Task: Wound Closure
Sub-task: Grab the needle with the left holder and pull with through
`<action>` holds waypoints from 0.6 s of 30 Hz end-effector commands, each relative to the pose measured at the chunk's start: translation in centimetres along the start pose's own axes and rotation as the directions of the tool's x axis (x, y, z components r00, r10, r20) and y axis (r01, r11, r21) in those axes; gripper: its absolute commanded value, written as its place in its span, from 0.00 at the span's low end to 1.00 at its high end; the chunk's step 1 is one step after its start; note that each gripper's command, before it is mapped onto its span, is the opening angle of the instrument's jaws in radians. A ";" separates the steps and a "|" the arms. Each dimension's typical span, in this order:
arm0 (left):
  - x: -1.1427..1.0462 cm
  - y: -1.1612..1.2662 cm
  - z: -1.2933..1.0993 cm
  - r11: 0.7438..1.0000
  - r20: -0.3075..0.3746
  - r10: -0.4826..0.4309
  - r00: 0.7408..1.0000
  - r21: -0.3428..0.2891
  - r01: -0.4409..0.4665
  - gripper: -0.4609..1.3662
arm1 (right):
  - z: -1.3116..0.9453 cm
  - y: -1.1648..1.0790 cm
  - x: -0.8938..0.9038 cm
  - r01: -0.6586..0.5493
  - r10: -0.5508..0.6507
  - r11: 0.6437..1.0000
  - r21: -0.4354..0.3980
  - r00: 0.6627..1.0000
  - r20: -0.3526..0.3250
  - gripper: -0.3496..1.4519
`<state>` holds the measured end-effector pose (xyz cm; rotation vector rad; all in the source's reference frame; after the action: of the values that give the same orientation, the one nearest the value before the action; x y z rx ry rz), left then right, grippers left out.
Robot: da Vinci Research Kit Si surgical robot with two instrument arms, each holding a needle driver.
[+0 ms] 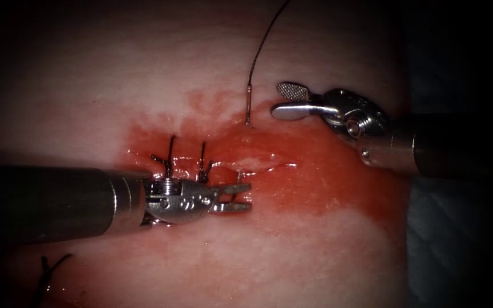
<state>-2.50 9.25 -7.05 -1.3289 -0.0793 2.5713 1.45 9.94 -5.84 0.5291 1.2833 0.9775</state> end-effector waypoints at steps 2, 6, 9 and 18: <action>0.00 -0.02 0.01 1.000 -0.003 -0.002 1.000 -0.013 0.002 0.13 | 0.00 -0.01 0.00 0.000 0.000 1.000 0.006 1.000 0.000 0.82; 0.02 -0.03 0.03 0.999 -0.010 -0.025 1.000 -0.027 0.025 0.06 | 0.00 -0.01 0.00 0.000 0.000 1.000 0.006 1.000 0.000 0.82; 0.07 0.00 0.04 0.998 -0.016 -0.054 0.998 -0.044 0.053 0.06 | 0.00 -0.02 0.00 0.000 0.000 1.000 0.006 1.000 0.000 0.81; 0.30 0.00 -0.05 0.944 -0.057 -0.275 0.960 -0.204 0.259 0.06 | 0.00 -0.02 0.01 -0.001 0.001 1.000 0.005 1.000 0.000 0.78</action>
<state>-2.61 9.34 -7.33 -1.3803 -0.4608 2.3164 1.45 9.94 -5.86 0.5319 1.2842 0.9757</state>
